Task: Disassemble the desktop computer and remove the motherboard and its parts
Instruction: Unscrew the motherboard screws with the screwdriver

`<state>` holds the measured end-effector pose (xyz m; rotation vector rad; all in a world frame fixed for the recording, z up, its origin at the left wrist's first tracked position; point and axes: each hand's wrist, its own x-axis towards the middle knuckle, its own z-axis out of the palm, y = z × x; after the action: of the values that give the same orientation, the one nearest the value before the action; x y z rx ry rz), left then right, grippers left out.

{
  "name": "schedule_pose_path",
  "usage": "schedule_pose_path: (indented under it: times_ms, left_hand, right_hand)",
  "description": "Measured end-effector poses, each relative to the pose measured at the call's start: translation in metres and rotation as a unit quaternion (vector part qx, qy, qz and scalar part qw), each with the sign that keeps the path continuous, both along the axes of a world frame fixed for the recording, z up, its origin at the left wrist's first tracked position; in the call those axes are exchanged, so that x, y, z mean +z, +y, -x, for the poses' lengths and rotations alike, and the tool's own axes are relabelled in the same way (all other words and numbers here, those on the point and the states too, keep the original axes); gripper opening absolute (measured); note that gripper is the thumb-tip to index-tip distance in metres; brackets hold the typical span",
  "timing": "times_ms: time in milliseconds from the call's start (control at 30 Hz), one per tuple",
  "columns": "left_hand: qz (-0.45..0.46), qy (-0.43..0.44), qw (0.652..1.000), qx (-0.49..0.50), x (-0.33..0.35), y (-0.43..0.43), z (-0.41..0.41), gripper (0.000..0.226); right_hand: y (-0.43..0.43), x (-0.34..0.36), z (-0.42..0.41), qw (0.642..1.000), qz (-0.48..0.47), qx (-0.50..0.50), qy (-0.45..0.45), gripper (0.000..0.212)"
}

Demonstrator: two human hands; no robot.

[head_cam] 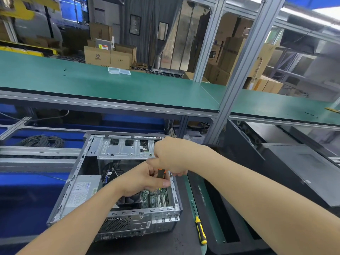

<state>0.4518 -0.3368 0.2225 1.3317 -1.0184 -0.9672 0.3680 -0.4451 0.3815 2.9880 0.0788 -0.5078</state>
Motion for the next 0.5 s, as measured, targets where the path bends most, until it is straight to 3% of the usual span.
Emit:
schedule_pose_path:
  times_ms: [67, 200, 267, 367, 467, 500]
  left_hand:
    - [-0.002, 0.0, 1.0, -0.001, 0.001, 0.001, -0.001, 0.05]
    - [-0.001, 0.011, 1.0, -0.018, 0.002, 0.001, -0.004, 0.052]
    - [0.003, 0.012, 1.0, -0.023, 0.003, 0.003, -0.004, 0.045]
    - [0.008, 0.013, 0.999, -0.031, 0.004, 0.004, -0.001, 0.023]
    - [0.021, 0.014, 0.999, -0.022, 0.004, 0.001, 0.001, 0.03]
    - [0.026, 0.003, 0.999, -0.02, 0.004, 0.0, 0.001, 0.036]
  right_hand:
    - [-0.001, 0.003, 0.002, 0.999, -0.003, 0.046, 0.014, 0.032]
    - [-0.006, 0.013, 0.003, 0.988, 0.008, 0.144, 0.063, 0.006]
    - [-0.005, 0.01, 0.004, 0.981, 0.016, 0.181, 0.067, 0.022]
    - [-0.003, 0.005, 0.003, 0.982, 0.003, 0.183, 0.054, 0.029]
    - [-0.006, 0.003, 0.004, 0.987, -0.04, 0.149, 0.035, 0.012]
    - [-0.007, -0.001, 0.003, 0.992, -0.025, 0.125, -0.001, 0.017]
